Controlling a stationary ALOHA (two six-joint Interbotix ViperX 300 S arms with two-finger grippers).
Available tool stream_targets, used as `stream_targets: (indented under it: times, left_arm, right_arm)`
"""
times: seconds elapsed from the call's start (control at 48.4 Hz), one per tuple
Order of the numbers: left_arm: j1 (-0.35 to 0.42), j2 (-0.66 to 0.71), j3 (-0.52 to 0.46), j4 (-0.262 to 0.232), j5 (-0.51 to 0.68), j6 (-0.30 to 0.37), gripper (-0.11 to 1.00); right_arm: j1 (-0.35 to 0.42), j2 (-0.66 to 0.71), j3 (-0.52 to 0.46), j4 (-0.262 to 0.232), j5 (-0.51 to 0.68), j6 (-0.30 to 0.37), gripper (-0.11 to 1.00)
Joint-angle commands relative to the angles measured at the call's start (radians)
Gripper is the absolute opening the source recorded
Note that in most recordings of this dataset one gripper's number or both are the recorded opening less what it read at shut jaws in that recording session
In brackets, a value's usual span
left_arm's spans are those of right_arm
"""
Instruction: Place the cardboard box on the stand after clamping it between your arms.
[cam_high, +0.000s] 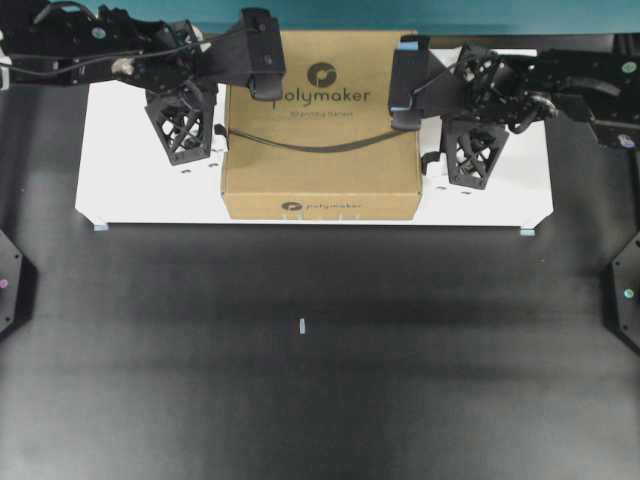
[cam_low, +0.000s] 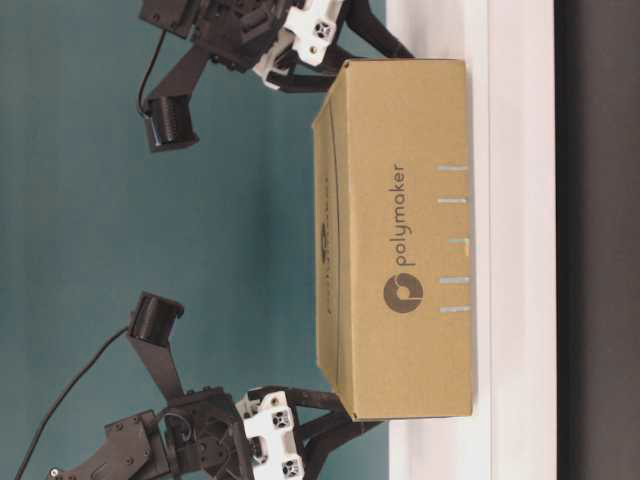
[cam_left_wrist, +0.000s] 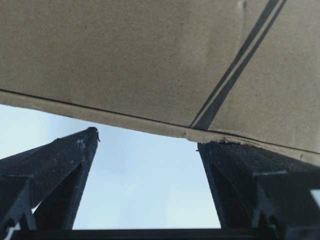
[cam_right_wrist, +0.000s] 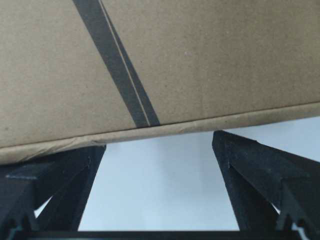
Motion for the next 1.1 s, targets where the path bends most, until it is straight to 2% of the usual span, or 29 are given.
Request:
stream_targets:
  times: [0.0, 0.248, 0.537, 0.682, 0.826, 1.074]
  left_arm:
    - [0.005, -0.009, -0.014, -0.005, -0.009, -0.002, 0.78]
    - [0.018, -0.026, -0.006, -0.005, -0.008, 0.000, 0.78]
    - [0.058, -0.121, -0.006, -0.005, 0.034, 0.058, 0.78]
    - [0.060, -0.216, 0.014, -0.005, 0.074, 0.046, 0.78]
    - [0.044, -0.350, 0.075, -0.005, 0.067, 0.023, 0.78]
    - [-0.061, -0.584, 0.242, -0.005, -0.067, -0.023, 0.78]
  right_arm:
    - [0.012, -0.005, -0.008, 0.003, -0.018, 0.003, 0.83]
    - [0.015, -0.020, 0.011, 0.006, -0.012, 0.011, 0.83]
    - [0.015, -0.110, 0.064, 0.009, -0.011, 0.023, 0.83]
    - [0.020, -0.230, 0.121, 0.011, -0.009, 0.058, 0.83]
    - [0.034, -0.391, 0.192, 0.012, -0.023, 0.114, 0.83]
    - [0.098, -0.650, 0.288, 0.017, -0.083, 0.229, 0.83]
